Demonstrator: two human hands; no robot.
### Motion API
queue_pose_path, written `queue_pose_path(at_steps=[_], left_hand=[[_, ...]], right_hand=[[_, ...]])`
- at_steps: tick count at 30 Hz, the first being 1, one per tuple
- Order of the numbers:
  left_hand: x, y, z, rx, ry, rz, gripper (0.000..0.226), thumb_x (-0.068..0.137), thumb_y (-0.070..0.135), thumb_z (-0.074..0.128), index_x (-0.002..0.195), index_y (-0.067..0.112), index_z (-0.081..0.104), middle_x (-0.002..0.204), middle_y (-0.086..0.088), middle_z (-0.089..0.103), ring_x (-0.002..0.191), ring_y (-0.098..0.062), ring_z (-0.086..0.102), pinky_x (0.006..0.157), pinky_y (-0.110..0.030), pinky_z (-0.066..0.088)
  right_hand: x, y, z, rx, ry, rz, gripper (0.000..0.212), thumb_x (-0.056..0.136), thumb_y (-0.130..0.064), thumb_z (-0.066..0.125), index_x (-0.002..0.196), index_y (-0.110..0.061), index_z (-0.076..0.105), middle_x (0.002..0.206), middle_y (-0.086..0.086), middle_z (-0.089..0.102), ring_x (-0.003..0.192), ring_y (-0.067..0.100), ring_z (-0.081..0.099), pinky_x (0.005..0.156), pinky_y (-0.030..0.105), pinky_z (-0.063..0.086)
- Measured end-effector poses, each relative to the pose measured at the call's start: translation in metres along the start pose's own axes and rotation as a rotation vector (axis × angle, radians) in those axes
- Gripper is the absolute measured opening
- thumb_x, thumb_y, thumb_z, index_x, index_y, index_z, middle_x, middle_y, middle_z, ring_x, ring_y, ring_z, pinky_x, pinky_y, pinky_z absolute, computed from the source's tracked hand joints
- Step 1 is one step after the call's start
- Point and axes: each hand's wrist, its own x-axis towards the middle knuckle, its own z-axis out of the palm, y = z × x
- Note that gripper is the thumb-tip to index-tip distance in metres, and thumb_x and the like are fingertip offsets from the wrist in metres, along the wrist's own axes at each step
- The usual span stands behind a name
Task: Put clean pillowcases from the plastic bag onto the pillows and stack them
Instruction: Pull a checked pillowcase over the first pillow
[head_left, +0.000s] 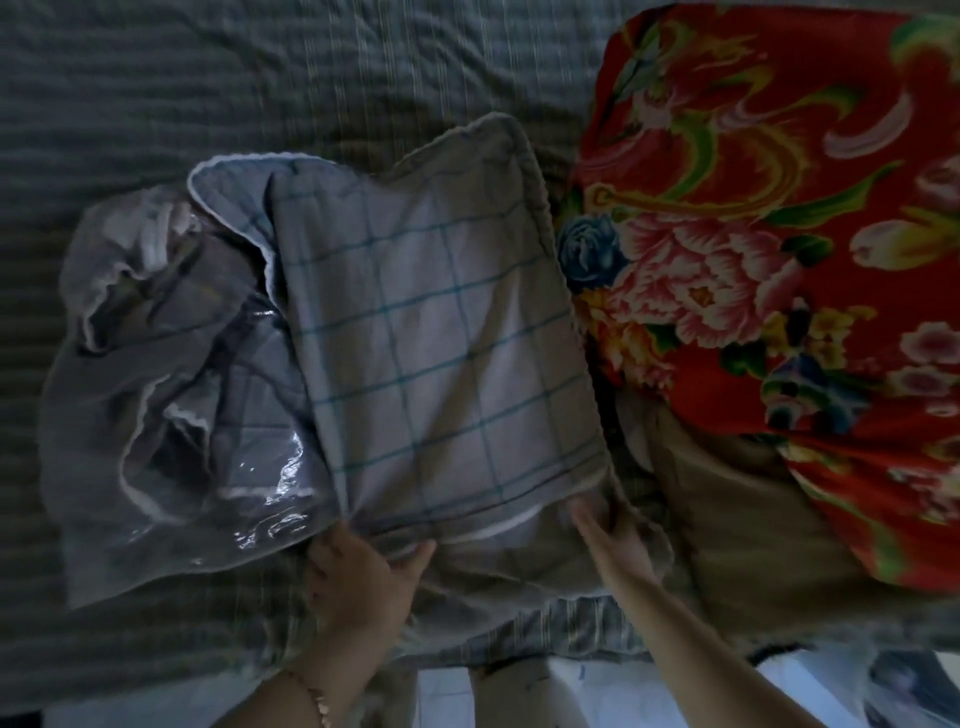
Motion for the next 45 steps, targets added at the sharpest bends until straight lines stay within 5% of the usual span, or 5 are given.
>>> queue_pose_path(at_steps=[3, 12, 21, 27, 45], left_hand=[[0.005, 0.012, 0.000, -0.225, -0.287, -0.371, 0.105, 0.064, 0.060, 0.074, 0.138, -0.003, 0.033, 0.142, -0.021, 0.037, 0.129, -0.034, 0.040, 0.101, -0.033, 0.037], [-0.019, 0.031, -0.070, -0.348, -0.229, 0.047, 0.032, 0.093, 0.025, 0.049, 0.112, 0.001, 0.060, 0.125, -0.022, 0.057, 0.106, -0.031, 0.056, 0.079, -0.031, 0.040], [-0.088, 0.041, -0.295, -0.752, 0.083, 0.570, 0.037, 0.092, 0.021, 0.050, 0.119, -0.003, 0.058, 0.125, -0.020, 0.058, 0.121, -0.030, 0.050, 0.093, -0.024, 0.031], [-0.146, -0.023, -0.376, -0.858, 0.192, 0.778, 0.028, 0.089, 0.022, 0.055, 0.098, -0.003, 0.063, 0.100, -0.018, 0.066, 0.098, -0.029, 0.061, 0.072, -0.024, 0.040], [-0.153, -0.309, -0.460, -0.733, 0.524, 0.622, 0.026, 0.084, 0.026, 0.063, 0.098, 0.004, 0.068, 0.099, -0.007, 0.066, 0.094, -0.018, 0.060, 0.072, -0.019, 0.038]], right_hand=[[0.002, -0.004, 0.009, -0.280, -0.061, 0.017, 0.082, 0.071, -0.062, 0.066, 0.129, -0.008, 0.045, 0.115, 0.008, 0.059, 0.112, 0.026, 0.055, 0.087, 0.031, 0.046], [-0.095, -0.076, -0.012, -0.218, 0.111, -0.241, 0.019, 0.081, -0.029, 0.069, 0.077, -0.016, 0.055, 0.072, 0.001, 0.058, 0.065, 0.015, 0.055, 0.057, 0.028, 0.047], [-0.310, -0.181, -0.043, -0.037, 0.522, -0.851, 0.017, 0.082, -0.016, 0.066, 0.098, -0.015, 0.061, 0.086, -0.002, 0.058, 0.079, 0.016, 0.052, 0.067, 0.026, 0.041], [-0.442, -0.170, -0.035, -0.037, 0.638, -1.097, 0.008, 0.083, -0.013, 0.064, 0.090, -0.013, 0.060, 0.085, -0.003, 0.058, 0.080, 0.015, 0.052, 0.068, 0.024, 0.039], [-0.575, -0.114, 0.173, -0.113, 0.224, -1.254, 0.009, 0.083, -0.009, 0.061, 0.087, -0.017, 0.062, 0.089, -0.009, 0.060, 0.087, 0.009, 0.053, 0.073, 0.019, 0.041]])
